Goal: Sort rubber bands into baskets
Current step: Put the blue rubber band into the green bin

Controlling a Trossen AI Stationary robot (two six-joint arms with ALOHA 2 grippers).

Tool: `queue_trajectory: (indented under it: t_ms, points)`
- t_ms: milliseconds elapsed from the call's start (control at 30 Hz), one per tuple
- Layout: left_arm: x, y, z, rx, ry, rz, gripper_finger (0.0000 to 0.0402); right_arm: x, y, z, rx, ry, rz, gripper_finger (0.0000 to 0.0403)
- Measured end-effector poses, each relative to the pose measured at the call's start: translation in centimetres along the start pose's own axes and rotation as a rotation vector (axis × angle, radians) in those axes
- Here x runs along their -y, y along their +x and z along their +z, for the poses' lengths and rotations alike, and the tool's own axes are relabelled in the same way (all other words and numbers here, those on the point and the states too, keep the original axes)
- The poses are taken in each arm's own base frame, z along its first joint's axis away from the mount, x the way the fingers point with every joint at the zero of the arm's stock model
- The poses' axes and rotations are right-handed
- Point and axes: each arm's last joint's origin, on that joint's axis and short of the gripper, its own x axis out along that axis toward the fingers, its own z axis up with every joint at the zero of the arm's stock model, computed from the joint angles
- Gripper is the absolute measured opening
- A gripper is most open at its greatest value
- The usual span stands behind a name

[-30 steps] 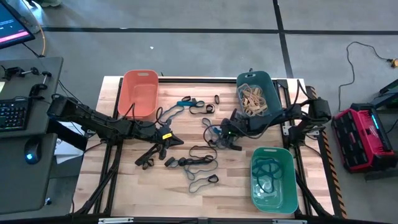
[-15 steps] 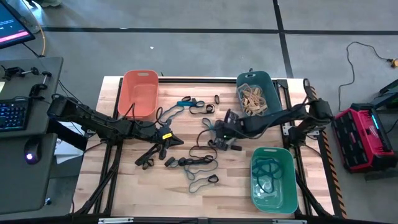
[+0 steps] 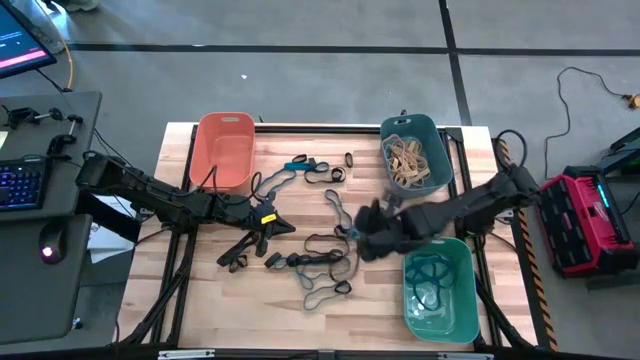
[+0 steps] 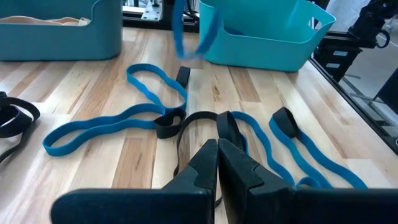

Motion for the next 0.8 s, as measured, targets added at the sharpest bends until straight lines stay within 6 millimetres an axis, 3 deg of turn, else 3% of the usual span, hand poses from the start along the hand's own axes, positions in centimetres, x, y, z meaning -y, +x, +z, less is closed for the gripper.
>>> queue_trajectory:
  t_ms: [233, 433, 600, 800]
  points:
    - [0.0, 0.0, 0.0, -0.001, 0.001, 0.0, 0.0003, -1.6, -5.8, -3.5, -0.112, 0.07, 0.017, 0.0001]
    - [0.0, 0.0, 0.0, -0.002, 0.001, 0.0, 0.0003, -2.8, -8.7, -7.3, -0.277, 0.203, 0.039, 0.0]
    - [0.0, 0.0, 0.0, -0.003, 0.001, 0.0, 0.0003, -3.8, -8.8, -10.4, -0.336, 0.222, 0.008, 0.0]
    - [0.4, 0.0, -0.4, -0.035, 0.009, -0.022, 0.0003, -4.1, -6.0, -13.8, -0.481, 0.206, -0.082, 0.0]
